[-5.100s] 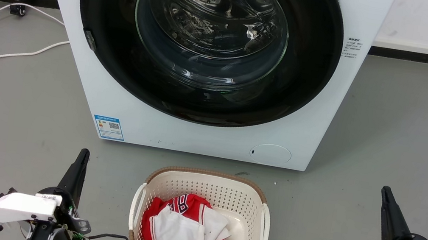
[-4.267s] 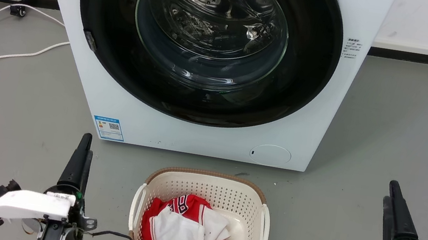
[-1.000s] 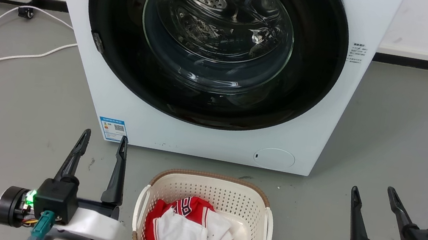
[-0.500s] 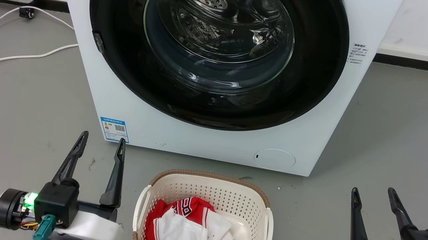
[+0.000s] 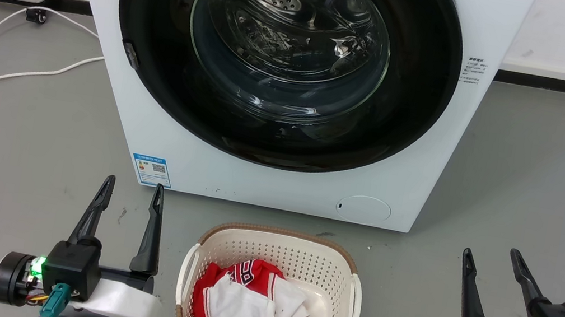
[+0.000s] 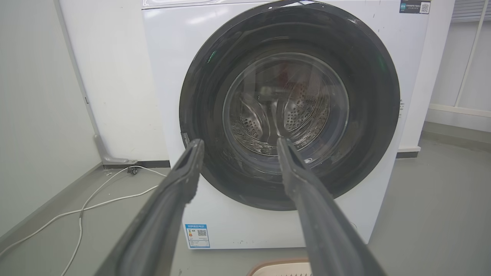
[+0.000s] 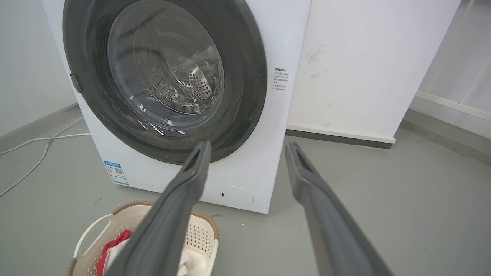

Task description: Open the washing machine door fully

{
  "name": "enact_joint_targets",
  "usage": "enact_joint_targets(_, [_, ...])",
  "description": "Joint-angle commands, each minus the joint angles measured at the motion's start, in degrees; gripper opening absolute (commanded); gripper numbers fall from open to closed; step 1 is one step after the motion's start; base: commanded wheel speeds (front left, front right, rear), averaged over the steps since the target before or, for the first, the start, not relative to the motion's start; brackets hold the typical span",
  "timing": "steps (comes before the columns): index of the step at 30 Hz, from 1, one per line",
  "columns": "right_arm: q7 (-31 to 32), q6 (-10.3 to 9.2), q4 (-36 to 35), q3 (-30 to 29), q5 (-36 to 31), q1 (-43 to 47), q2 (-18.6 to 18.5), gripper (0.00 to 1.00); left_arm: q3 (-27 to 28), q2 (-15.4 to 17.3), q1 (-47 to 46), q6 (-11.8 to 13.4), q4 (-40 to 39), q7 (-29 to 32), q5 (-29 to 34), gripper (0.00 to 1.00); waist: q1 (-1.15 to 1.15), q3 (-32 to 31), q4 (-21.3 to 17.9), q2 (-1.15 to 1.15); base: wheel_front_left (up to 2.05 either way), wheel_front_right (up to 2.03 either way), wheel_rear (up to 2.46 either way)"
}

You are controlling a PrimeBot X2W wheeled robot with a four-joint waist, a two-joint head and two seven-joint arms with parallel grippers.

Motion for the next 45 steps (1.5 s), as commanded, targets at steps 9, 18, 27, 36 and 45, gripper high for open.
enact_joint_targets(9, [-0.2, -0.03, -0.1, 0.0, 1.1, 0.2, 0.2, 0.00, 0.5, -0.3, 0.5, -0.3, 0.0, -0.3, 0.5, 1.00, 0.00, 0.1, 0.1, 0.00, 0.00, 0.00, 0.00])
enact_joint_targets(18, [-2.2, -0.03, 0.3, -0.7, 14.9, -1.2, 0.2, 0.00, 1.0, -0.5, 0.6, -0.4, -0.1, -0.3, 0.4, 1.00, 0.00, 0.3, -0.3, 0.00, 0.00, 0.00, 0.00])
enact_joint_targets(27, [-6.6, -0.02, 4.4, -0.9, 55.5, -6.4, 0.2, 0.00, 1.3, -0.7, -0.3, -0.1, -0.4, -0.3, 0.5, 1.00, 0.00, 1.1, -0.3, 0.00, 0.00, 0.00, 0.00])
enact_joint_targets(36, [-4.5, -0.01, 12.8, -6.3, 84.8, -19.5, 0.2, 0.00, 1.5, -0.7, -2.3, 0.0, -1.7, -0.2, 0.3, 1.00, 0.00, 4.4, -0.3, 0.00, 0.00, 0.00, 0.00])
enact_joint_targets(45, [3.1, -0.01, 31.2, -9.1, 93.4, -40.7, -6.3, 0.00, 1.2, -0.8, -5.2, 0.1, -3.0, -0.2, 0.0, 1.00, 0.00, 9.5, 0.2, 0.00, 0.00, 0.00, 0.00])
